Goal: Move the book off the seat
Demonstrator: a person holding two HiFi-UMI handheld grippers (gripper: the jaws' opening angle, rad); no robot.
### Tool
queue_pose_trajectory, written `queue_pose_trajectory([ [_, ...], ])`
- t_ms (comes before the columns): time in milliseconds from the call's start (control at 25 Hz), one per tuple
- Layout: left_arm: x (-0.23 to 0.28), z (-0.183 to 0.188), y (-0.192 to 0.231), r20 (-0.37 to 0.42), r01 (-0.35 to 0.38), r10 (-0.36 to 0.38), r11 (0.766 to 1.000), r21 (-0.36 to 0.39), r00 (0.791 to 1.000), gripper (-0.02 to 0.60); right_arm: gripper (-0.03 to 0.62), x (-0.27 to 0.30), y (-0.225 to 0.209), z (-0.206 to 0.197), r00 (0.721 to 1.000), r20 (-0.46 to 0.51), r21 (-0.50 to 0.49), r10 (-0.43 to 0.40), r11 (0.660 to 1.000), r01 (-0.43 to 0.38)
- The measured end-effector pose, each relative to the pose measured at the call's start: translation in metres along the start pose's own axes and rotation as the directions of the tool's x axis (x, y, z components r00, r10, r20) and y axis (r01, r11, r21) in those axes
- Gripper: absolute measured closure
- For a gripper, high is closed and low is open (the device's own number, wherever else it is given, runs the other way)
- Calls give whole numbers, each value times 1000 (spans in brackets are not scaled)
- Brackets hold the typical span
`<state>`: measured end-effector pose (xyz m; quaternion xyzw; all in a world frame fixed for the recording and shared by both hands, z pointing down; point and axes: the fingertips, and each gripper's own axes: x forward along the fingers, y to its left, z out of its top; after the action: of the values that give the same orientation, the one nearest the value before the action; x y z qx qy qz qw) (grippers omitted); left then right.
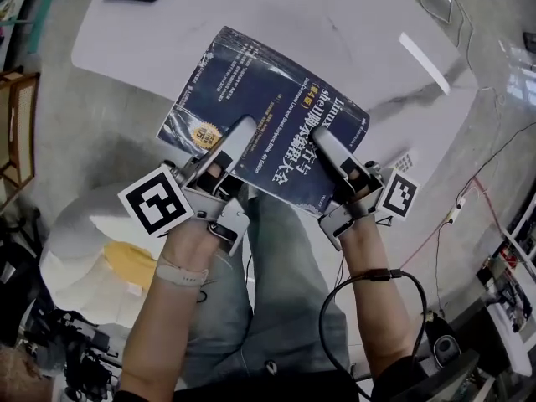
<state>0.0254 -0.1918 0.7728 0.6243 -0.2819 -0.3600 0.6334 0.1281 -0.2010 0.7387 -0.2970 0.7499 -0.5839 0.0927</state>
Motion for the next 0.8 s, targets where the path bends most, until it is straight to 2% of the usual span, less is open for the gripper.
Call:
queue_pose_trajectory([
  [240,1,-1,-2,-31,-54,54,999,0,998,395,422,-2,-2,0,1000,18,51,-9,999,8],
  [800,6,1,-11,-107,-65,67,998,19,992,394,419,-3,-3,-2,996,41,107,-73,992,68],
])
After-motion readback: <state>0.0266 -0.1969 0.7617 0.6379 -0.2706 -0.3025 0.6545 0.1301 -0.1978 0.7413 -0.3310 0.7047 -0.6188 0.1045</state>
